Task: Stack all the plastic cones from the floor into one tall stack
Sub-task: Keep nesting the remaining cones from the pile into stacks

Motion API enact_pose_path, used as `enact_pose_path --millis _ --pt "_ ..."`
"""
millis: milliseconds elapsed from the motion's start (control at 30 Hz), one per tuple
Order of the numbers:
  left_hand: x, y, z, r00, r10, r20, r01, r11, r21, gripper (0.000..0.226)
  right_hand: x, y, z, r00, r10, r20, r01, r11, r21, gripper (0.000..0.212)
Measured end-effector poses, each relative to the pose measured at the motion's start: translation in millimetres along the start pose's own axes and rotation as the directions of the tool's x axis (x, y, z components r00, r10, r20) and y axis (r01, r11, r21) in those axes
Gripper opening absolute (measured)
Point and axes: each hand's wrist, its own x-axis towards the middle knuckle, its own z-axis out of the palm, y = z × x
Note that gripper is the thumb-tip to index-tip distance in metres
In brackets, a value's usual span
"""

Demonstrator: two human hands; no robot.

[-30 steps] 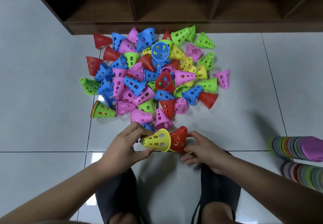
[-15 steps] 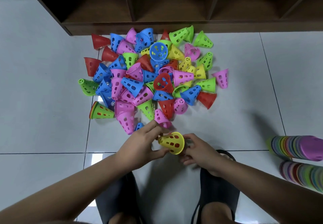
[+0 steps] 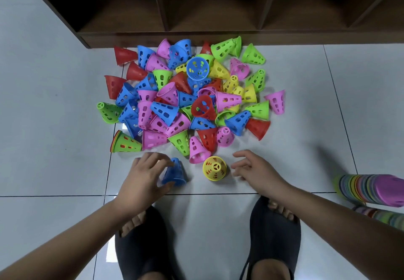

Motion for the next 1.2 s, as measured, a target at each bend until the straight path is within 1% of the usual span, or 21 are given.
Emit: enact_pose_path --millis 33,100,167,233,267,333,367,433,500,600,700,767,833,867,933,1000,1067,1133,1200 --pt "-2.3 -5.6 -1.6 1.0 -0.011 0.002 0.011 1.0 0.02 0.057 2.9 -2.7 -6.2 0.999 -0.037 -0.033 0.035 0.998 -0.056 0.036" --pt "-7.1 -15.5 -4.8 1.0 -0.013 -0.007 0.014 0.999 0.049 0.055 9.0 -7.6 -19.3 0.982 -0.16 -0.104 0.14 0.974 -0.176 0.034" --pt "-11.9 -26.0 -7.2 0.999 -0.033 -0.015 0.033 0.998 0.052 0.054 17.8 -10.4 -32.0 0.936 -0.307 -0.172 0.247 0.922 -0.298 0.036" --pt "-15.4 -37.3 -8.1 0.998 -0.062 -0.005 0.062 0.997 0.052 0.056 28.8 -11.8 -43.2 0.875 -0.435 -0.212 0.309 0.839 -0.447 0.038" --pt "-17.0 -42.2 -7.9 0.997 -0.071 0.005 0.071 0.996 0.053 0.057 34.4 -11.8 -48.3 0.843 -0.489 -0.222 0.321 0.791 -0.521 0.039" --pt "-20.1 -49.9 -5.7 0.996 -0.079 0.029 0.078 0.996 0.049 0.06 44.7 -11.2 -56.5 0.8 -0.553 -0.232 0.3 0.704 -0.643 0.043" --pt "-21.1 -52.0 -4.4 0.996 -0.082 0.041 0.081 0.996 0.044 0.061 49.1 -10.5 -59.8 0.794 -0.562 -0.233 0.27 0.668 -0.693 0.046" --pt "-22.2 -54.4 -1.8 0.994 -0.097 0.056 0.096 0.995 0.024 0.063 56.4 -7.3 -63.8 0.819 -0.524 -0.235 0.188 0.631 -0.752 0.054" --pt "-22.3 -55.4 0.1 0.992 -0.115 0.06 0.116 0.993 -0.01 0.064 60.8 -2.8 -63.7 0.854 -0.463 -0.238 0.134 0.637 -0.759 0.055" --pt "-23.8 -56.0 3.2 0.987 -0.151 0.06 0.156 0.983 -0.092 0.066 59.7 6.5 -59.2 0.874 -0.425 -0.233 0.131 0.669 -0.731 0.051" --pt "-27.1 -56.7 7.2 0.973 -0.225 0.047 0.23 0.96 -0.16 0.073 51.1 13.5 -52.6 0.895 -0.382 -0.23 0.122 0.704 -0.7 0.048" --pt "-28.7 -57.2 8.0 0.967 -0.245 0.066 0.251 0.96 -0.121 0.074 45.3 16.7 -47.5 0.922 -0.313 -0.227 0.088 0.742 -0.665 0.058" --pt "-28.3 -58.5 7.4 0.97 -0.225 0.088 0.231 0.971 -0.055 0.07 39.7 20.2 -42.4 0.945 -0.24 -0.221 0.055 0.785 -0.617 0.072" --pt "-27.5 -59.8 6.3 0.971 -0.218 0.092 0.223 0.974 -0.04 0.067 36.5 21.3 -39.7 0.954 -0.214 -0.209 0.047 0.796 -0.603 0.076" --pt "-25.3 -59.6 1.2 0.973 -0.218 0.075 0.222 0.974 -0.051 0.061 29.8 21.9 -34.2 0.966 -0.188 -0.175 0.051 0.809 -0.586 0.078" --pt "-21.9 -55.4 -6.3 0.973 -0.229 0.03 0.231 0.968 -0.101 0.056 22.1 16.8 -27.7 0.967 -0.193 -0.167 0.075 0.841 -0.536 0.07" --pt "-17.2 -44.7 -15.7 0.966 -0.256 -0.033 0.247 0.955 -0.165 0.05 13.9 3.9 -21.9 0.96 -0.219 -0.175 0.122 0.888 -0.443 0.051" --pt "-11.6 -28.3 -24.5 0.956 -0.281 -0.084 0.256 0.94 -0.225 0.044 5.2 -13.1 -17.1 0.942 -0.276 -0.19 0.189 0.907 -0.377 0.03" --pt "-4.5 -9.5 -31.9 0.952 -0.284 -0.111 0.244 0.929 -0.278 0.039 -4.4 -29.3 -11.5 0.921 -0.33 -0.207 0.253 0.911 -0.324 0.023"
